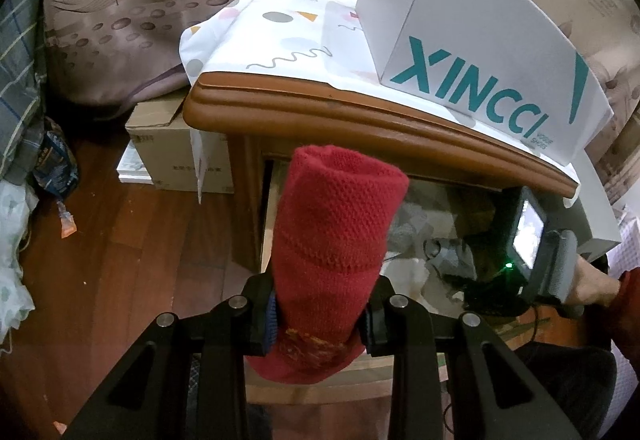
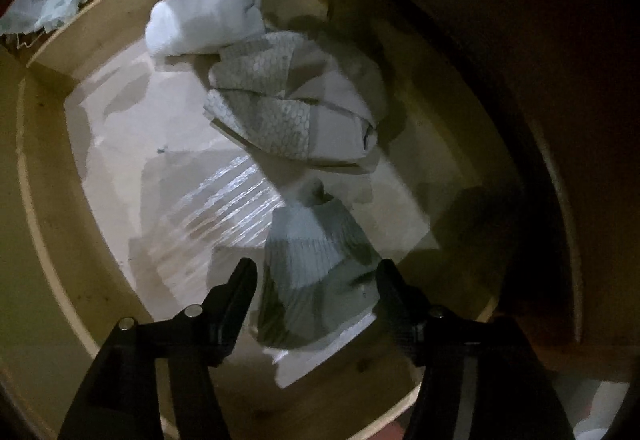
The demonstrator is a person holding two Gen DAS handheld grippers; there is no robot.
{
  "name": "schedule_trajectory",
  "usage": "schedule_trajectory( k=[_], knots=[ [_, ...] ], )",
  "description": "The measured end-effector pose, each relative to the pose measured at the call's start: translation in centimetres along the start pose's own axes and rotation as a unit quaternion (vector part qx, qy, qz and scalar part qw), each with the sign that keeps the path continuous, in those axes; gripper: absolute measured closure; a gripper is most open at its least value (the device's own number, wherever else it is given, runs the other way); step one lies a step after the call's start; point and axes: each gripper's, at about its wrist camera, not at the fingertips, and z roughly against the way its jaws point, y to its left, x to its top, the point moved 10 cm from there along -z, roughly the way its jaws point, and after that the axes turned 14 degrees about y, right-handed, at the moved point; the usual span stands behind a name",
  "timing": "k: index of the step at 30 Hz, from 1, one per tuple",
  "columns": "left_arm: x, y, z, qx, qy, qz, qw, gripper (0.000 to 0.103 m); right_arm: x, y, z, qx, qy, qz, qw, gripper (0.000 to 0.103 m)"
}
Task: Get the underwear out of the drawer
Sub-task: 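Lower the right gripper into the drawer and grasp the grey knit sock while the left holds the red sock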
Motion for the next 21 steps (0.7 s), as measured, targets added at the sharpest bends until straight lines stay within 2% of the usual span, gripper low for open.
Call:
schedule_trajectory(
  k=[8, 15, 21],
  knots=[
    [-0.2, -0.1, 0.0, -0.001, 0.003, -0.005, 1.0000, 0.075, 0.7, -0.5, -4.0, -0.005, 0.022, 0.012, 1.000, 0.038],
    [-0.2, -0.4, -0.3, 0.001, 0.006, -0.010, 0.9999, 0.075, 1.5, -1.5, -5.1, 0.002, 0.016, 0.010, 1.000, 0.038],
    [-0.2, -0.5, -0.3, 0.002, 0.007, -0.010, 0.9999, 0.075, 0.4, -2.5, -4.9, 0.014, 0.012, -0.004, 1.000, 0.039]
  ],
)
